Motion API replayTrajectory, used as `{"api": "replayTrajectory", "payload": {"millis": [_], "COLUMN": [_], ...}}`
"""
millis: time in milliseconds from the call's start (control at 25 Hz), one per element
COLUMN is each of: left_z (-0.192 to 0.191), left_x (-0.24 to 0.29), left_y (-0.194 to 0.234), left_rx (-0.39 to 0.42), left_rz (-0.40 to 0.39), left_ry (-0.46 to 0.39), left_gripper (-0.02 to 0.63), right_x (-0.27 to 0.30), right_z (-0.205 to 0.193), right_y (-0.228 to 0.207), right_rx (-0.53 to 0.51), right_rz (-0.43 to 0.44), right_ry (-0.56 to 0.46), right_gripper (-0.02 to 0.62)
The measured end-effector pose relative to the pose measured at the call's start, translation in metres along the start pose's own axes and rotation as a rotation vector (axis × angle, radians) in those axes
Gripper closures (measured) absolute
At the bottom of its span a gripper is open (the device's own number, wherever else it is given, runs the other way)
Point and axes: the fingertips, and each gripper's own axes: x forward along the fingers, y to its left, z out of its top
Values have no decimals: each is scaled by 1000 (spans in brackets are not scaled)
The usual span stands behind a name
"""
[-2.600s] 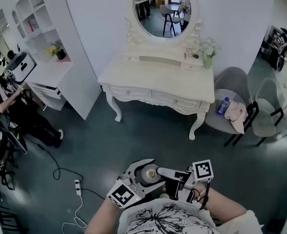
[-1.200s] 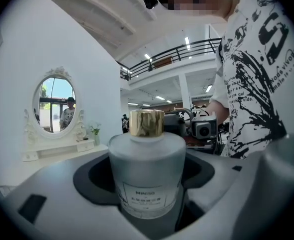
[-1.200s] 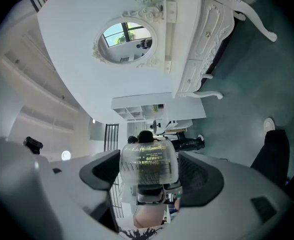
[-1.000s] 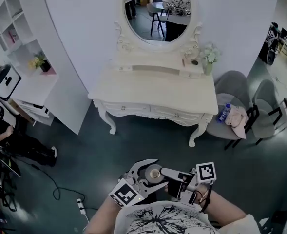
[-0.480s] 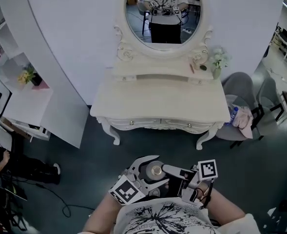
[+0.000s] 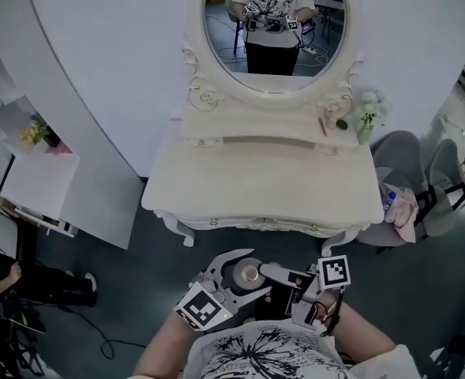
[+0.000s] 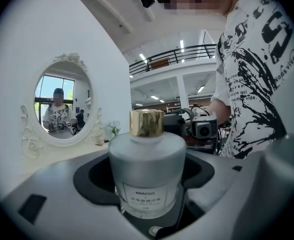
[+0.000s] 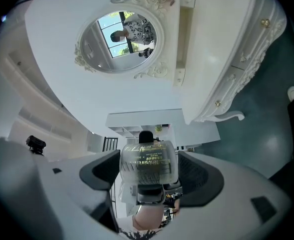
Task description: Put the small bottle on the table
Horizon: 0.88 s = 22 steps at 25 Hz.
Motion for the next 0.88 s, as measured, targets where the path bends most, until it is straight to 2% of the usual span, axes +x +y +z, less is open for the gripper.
{"api": "replayTrajectory", "payload": {"millis": [440, 720, 880], "left_z": [16, 5, -10], "left_x": [102, 145, 159], "left_y": [139, 197, 217], "left_rx": [16, -2, -24], "left_rz": [51, 51, 8], "left_ry": [-11, 24, 35], "left_gripper": [256, 256, 256], "right_x": [9, 13, 18], "right_z": [170, 242, 267], "right_y": [10, 2, -13], "right_rx": [-21, -7, 14], "right_rz": [7, 1, -2], "right_ry": [69, 58, 6], "right_gripper": [227, 227, 229]}}
